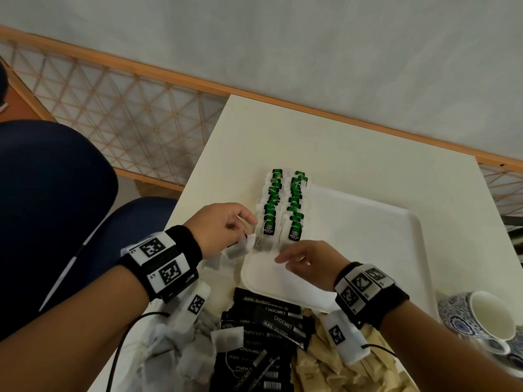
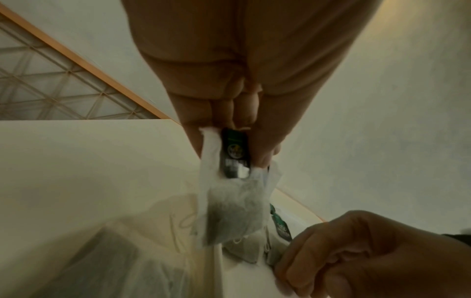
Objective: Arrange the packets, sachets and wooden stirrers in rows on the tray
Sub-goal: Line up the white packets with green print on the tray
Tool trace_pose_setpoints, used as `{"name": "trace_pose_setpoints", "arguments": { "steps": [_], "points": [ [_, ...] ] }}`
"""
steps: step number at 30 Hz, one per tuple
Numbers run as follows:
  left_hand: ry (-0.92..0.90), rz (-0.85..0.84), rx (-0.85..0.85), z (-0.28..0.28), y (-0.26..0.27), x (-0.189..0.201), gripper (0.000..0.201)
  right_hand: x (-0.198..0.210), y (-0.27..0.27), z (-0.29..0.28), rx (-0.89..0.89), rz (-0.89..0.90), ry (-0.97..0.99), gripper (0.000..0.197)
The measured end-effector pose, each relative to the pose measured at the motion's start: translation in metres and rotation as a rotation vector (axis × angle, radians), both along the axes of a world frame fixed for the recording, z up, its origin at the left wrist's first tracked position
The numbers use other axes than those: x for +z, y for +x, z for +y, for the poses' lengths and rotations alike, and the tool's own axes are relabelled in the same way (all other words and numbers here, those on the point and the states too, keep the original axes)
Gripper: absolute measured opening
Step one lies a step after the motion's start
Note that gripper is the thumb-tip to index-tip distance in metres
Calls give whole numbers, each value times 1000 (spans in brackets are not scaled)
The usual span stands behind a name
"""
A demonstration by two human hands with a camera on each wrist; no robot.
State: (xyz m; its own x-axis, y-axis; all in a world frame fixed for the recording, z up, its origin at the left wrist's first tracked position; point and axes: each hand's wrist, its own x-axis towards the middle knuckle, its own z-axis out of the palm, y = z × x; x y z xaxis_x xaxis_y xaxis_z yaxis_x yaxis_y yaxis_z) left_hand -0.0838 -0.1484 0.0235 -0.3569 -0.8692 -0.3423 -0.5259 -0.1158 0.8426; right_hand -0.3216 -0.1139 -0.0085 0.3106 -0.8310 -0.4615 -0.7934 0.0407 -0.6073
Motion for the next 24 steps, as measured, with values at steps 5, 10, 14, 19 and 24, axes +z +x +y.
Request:
{"name": "trace_pose_setpoints", "arguments": {
  "steps": [5, 10, 14, 19, 24],
  "points": [
    [-1, 17, -17, 3, -8, 2, 40, 11, 9, -1, -77, -137, -94, 23],
    [12, 74, -46, 4, -19, 4, 43, 21, 38, -9, -113, -255, -121, 49],
    [25, 91, -2, 3, -17, 4, 49, 21, 41, -13, -176, -236, -127, 41],
    [34, 39, 49, 1, -1, 3, 40, 18, 32, -15, -164, -154, -107, 29],
    [17, -23, 60, -2, 11, 1, 38, 14, 33, -17, -129, -10, -124, 19]
  ]
}}
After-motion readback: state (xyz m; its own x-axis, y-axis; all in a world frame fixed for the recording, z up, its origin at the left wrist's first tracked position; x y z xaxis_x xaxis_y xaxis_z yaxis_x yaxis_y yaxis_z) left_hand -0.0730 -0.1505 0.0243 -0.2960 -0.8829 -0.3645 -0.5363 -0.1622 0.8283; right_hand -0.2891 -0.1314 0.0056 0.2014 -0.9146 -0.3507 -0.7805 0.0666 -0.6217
